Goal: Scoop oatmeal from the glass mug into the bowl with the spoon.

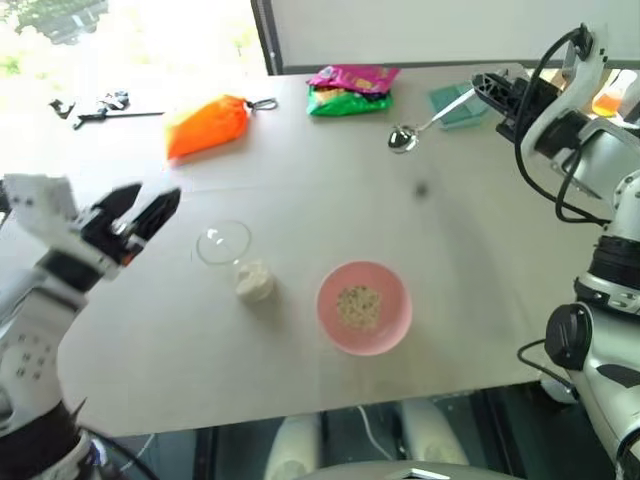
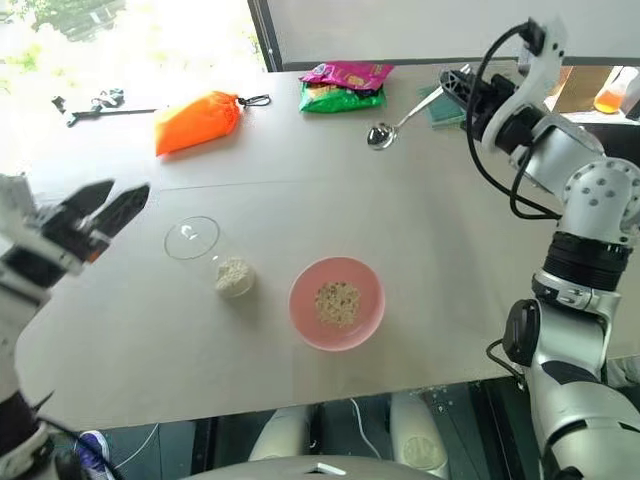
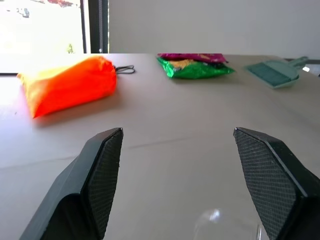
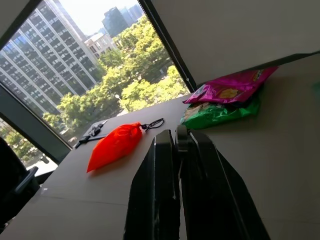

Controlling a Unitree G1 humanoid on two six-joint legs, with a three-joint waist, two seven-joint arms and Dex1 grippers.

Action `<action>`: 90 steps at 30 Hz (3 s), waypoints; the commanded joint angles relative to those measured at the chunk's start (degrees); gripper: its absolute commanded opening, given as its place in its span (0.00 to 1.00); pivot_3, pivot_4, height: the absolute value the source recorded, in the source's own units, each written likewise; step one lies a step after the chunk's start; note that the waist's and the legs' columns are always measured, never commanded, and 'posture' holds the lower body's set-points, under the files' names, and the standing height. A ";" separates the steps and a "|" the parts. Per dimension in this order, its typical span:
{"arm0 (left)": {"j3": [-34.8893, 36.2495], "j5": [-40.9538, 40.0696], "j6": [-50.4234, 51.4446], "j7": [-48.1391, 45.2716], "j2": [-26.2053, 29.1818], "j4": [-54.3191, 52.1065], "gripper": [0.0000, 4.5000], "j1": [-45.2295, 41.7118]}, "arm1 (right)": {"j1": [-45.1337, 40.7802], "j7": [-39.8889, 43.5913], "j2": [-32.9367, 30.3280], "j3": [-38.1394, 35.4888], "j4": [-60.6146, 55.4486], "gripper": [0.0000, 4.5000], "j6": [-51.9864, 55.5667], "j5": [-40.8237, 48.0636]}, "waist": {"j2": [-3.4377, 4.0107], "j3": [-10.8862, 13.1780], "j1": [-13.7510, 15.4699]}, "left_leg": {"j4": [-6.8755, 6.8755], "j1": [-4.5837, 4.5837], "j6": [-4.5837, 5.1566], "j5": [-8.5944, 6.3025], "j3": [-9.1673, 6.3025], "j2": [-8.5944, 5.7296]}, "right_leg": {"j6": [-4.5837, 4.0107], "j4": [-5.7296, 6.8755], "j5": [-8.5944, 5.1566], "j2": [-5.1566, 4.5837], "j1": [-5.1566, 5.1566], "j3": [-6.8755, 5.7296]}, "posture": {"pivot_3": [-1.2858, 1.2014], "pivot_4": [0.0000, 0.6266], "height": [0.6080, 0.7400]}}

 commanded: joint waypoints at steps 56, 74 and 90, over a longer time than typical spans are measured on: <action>-25.31 16.98 -28.01 -20.96 7.61 33.09 0.01 -16.04 | 8.04 -8.37 -2.59 -1.73 -14.00 0.00 0.45 9.83 | 0.23 0.12 -0.02 | -0.24 0.05 0.24 -0.13 0.03 0.02 | 0.00 -0.06 0.00 0.01 -0.03 0.01 | 0.52 0.24 1.00; -33.94 35.46 -48.75 1.31 0.27 34.72 0.01 -33.95 | -2.80 -9.10 5.48 6.43 -20.99 0.00 -0.67 18.47 | 0.22 0.13 -0.09 | -0.12 -0.01 0.00 0.01 -0.03 -0.01 | 0.00 -0.03 0.00 0.00 -0.03 -0.05 | 0.52 0.24 1.00; -37.23 34.75 -45.63 3.15 -6.21 32.61 0.01 -37.69 | -3.74 -3.68 5.34 16.41 -21.95 0.00 -3.37 11.20 | 0.22 0.13 -0.15 | -0.02 -0.07 -0.01 0.02 -0.13 -0.04 | 0.00 -0.02 0.00 0.00 -0.03 -0.10 | 0.52 0.24 1.00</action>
